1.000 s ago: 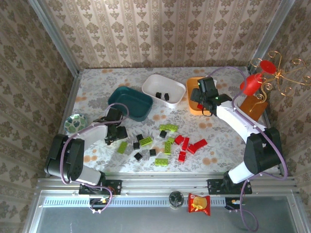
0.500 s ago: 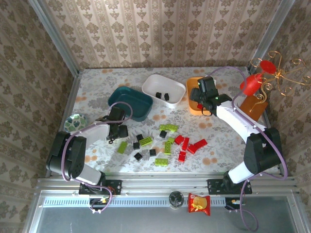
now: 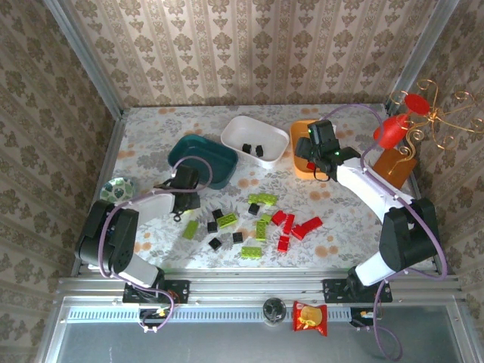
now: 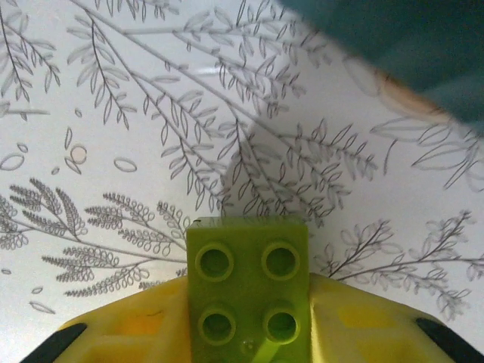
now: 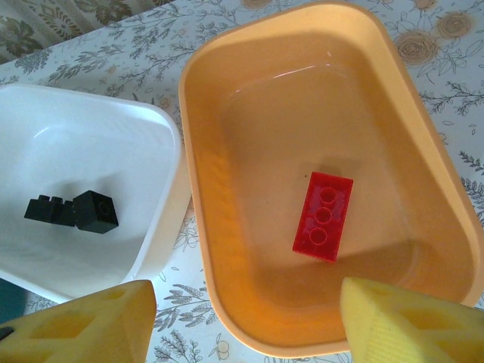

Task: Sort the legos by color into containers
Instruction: Pick up the lego from the middle-left of the table, then place the lego in the container.

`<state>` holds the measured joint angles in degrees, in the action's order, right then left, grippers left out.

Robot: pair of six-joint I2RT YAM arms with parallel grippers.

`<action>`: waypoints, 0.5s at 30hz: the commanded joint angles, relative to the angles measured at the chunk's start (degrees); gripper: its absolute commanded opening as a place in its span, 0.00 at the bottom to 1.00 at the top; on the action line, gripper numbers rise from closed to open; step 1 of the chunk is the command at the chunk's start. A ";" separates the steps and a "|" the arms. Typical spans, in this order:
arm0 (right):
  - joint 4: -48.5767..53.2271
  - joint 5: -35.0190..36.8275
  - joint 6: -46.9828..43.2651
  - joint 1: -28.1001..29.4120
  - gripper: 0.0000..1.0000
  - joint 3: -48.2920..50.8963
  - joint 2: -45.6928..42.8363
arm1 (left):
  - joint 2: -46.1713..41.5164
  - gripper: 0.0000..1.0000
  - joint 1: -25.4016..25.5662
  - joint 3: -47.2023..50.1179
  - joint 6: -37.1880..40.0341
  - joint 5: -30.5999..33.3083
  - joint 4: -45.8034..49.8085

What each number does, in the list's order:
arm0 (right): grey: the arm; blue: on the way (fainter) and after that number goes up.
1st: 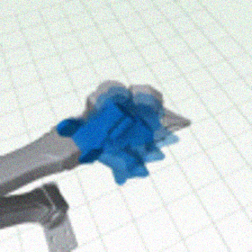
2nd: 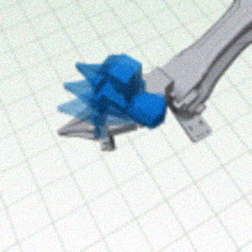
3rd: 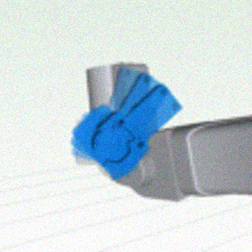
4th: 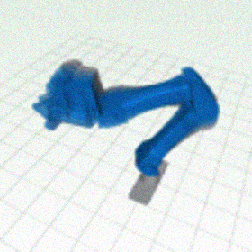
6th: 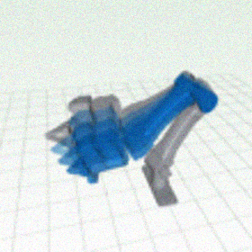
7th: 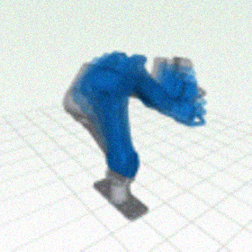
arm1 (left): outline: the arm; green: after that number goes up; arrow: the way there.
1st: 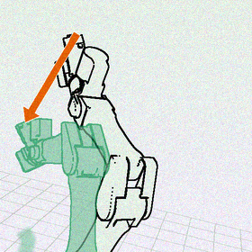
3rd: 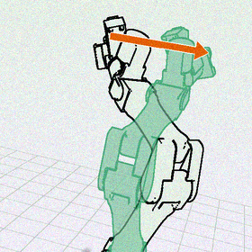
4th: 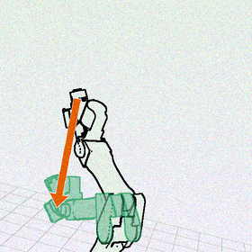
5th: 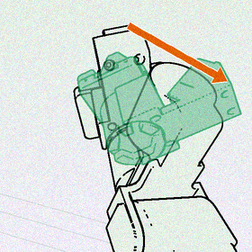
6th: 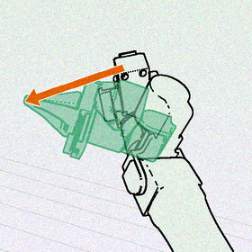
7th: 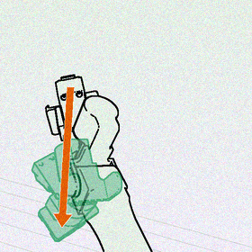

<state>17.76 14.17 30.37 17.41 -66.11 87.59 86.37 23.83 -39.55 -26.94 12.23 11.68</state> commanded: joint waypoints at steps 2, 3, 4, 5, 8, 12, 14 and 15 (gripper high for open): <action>-0.77 -1.08 1.17 -0.01 0.67 0.46 -0.27 | -8.40 0.31 1.55 1.72 -0.25 1.58 -0.99; -0.62 -1.14 1.26 -0.03 0.67 0.32 -0.30 | -10.88 0.31 1.69 1.31 -0.54 1.50 0.36; -0.60 -1.25 1.27 -0.03 0.67 0.36 -0.47 | -12.98 0.31 1.78 0.63 -0.48 1.56 1.33; -0.70 -1.32 1.38 -0.06 0.67 0.41 -0.62 | -15.01 0.31 1.78 -0.44 -0.42 1.83 2.35; -0.64 -1.43 1.67 -0.01 0.67 0.54 -1.01 | -16.68 0.31 1.59 -6.28 0.92 1.96 3.77; -0.32 -1.52 2.41 0.00 0.67 1.23 -1.59 | -8.23 0.30 0.23 -16.86 3.54 0.83 2.25; 0.22 -1.52 2.58 0.20 0.67 1.80 -2.07 | -2.14 0.29 -0.42 -22.07 4.56 -0.03 1.46; 0.72 -1.45 2.50 0.34 0.67 2.07 -2.46 | 1.32 0.29 -0.78 -25.01 5.04 -0.80 1.56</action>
<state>17.76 13.02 31.77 17.43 -65.23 87.33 80.99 24.10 -59.61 -24.73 12.69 13.17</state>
